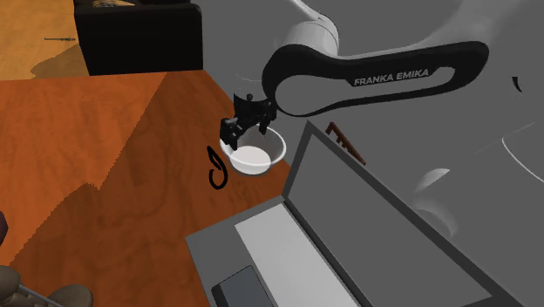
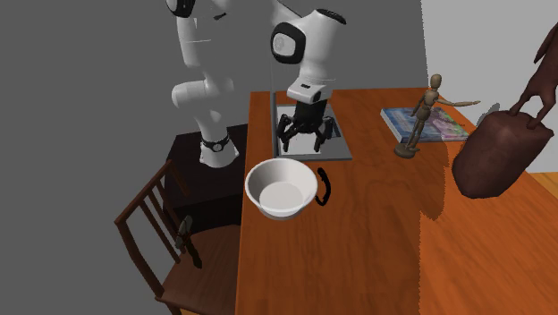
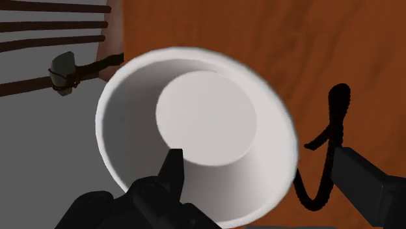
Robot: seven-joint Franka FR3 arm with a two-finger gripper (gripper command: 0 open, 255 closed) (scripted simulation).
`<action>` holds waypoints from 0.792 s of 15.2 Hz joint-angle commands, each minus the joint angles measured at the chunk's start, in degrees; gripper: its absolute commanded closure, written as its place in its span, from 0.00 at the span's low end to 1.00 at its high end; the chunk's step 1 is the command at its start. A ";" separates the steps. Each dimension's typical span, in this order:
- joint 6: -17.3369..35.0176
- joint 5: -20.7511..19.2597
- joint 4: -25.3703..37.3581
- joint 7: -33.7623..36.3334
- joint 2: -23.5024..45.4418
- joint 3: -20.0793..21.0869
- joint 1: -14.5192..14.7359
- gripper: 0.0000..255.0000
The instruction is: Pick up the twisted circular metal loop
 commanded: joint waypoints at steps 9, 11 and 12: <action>-0.59 -19.38 12.66 19.36 19.81 7.03 1.94 0.00; 0.64 -19.95 11.66 20.07 20.33 6.95 2.00 0.00; 1.24 -20.25 11.19 20.43 20.61 6.90 2.04 0.00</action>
